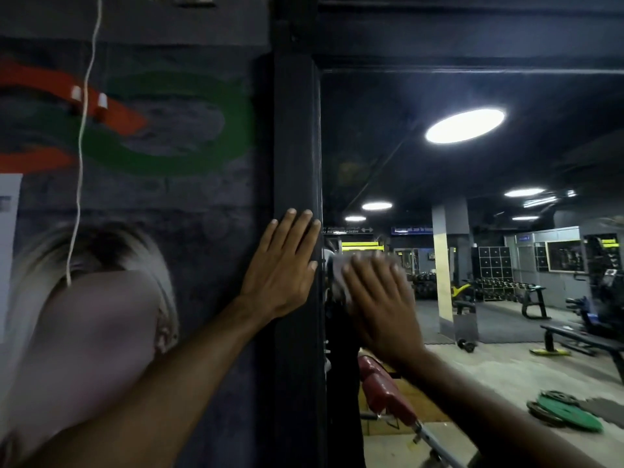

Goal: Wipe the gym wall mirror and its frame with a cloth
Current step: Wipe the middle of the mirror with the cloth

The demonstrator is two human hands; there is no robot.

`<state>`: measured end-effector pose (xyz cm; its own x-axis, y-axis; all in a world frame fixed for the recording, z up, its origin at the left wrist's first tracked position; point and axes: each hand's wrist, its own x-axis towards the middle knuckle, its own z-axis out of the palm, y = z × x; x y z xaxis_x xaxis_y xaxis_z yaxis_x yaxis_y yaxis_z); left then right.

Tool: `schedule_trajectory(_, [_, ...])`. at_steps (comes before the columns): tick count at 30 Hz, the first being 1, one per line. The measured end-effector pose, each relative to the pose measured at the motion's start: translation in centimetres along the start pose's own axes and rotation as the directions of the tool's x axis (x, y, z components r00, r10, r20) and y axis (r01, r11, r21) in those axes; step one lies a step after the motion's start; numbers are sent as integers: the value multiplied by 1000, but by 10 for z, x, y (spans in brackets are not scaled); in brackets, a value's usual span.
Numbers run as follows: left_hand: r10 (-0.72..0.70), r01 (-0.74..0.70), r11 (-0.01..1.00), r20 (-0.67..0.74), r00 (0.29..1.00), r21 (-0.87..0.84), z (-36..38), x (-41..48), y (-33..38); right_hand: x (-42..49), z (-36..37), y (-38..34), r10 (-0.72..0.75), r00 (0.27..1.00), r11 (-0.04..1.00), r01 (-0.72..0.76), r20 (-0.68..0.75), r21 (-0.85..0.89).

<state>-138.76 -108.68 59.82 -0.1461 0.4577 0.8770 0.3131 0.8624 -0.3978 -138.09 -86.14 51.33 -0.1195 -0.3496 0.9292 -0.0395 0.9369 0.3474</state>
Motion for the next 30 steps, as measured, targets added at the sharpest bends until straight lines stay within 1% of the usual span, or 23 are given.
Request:
schedule_trajectory(3, [68,-68,997,10,998,32,8,-14,9,-51,0,3,-254,962,964,260,98,-59])
schedule_trajectory(5, [70,-70,997,8,998,45,10,-19,12,-33,-3,20,-325,937,936,339,129,-98])
schedule_trajectory(6, [63,-63,997,3,998,49,10,-19,12,-14,-6,27,-304,946,941,317,114,-123])
schedule_trajectory(7, [54,-54,997,2,999,51,10,-20,11,8,-9,33,-232,969,961,241,84,-133])
schedule_trajectory(8, [42,-42,998,4,999,48,9,-20,10,27,-11,35,-121,991,985,126,48,-117])
schedule_trajectory(10, [26,-27,999,14,1000,39,10,-22,8,45,-12,21,92,996,995,-91,5,-28])
schedule_trajectory(11, [28,-28,999,14,1000,40,10,-23,7,40,-9,7,127,992,992,-127,-4,-1])
schedule_trajectory(12, [29,-30,999,15,999,45,10,-25,7,25,-4,-10,104,995,994,-104,-1,13])
schedule_trajectory(14, [42,-43,998,12,999,56,10,-28,5,-19,5,-31,-56,998,998,55,22,10])
schedule_trajectory(16, [49,-49,997,9,999,58,7,-29,6,-40,5,-20,-235,971,971,236,39,-26])
schedule_trajectory(17, [48,-48,997,2,999,55,6,-25,8,-33,3,-7,-293,956,954,294,30,-53])
schedule_trajectory(18, [46,-45,998,-2,999,53,3,-20,11,-20,1,8,-307,951,948,309,32,-77])
schedule_trajectory(19, [44,-44,998,-3,999,52,2,-12,13,-4,-2,21,-276,960,956,279,45,-90])
schedule_trajectory(20, [41,-40,998,-7,999,58,0,1,15,15,-6,37,-201,978,974,205,45,-101])
schedule_trajectory(22, [15,-13,997,-22,1000,72,-5,27,18,46,-16,65,43,999,997,-44,-20,-56])
schedule_trajectory(23, [1,0,997,-22,1000,72,-7,40,20,58,-21,77,208,976,978,-209,-62,-5])
schedule_trajectory(24, [-11,12,997,-22,1000,74,-9,52,22,68,-24,83,378,921,925,-372,-92,77])
schedule_trajectory(25, [-18,20,997,-25,1000,79,-10,63,24,77,-24,85,508,855,858,-493,-105,143])
schedule_trajectory(26, [-24,27,996,-27,999,87,-10,71,27,84,-24,77,596,795,798,-574,-108,182])
schedule_trajectory(27, [-29,31,995,-21,999,91,-11,75,28,88,-23,65,621,777,780,-597,-105,190])
schedule_trajectory(28, [-32,32,995,-9,999,94,-10,76,29,84,-18,51,573,813,815,-551,-105,177])
schedule_trajectory(29, [-32,32,995,-2,999,95,-7,74,29,74,-12,41,473,876,876,-457,-95,153])
schedule_trajectory(30, [-29,30,995,-9,1000,97,-4,72,29,63,-8,43,335,938,939,-325,-87,117])
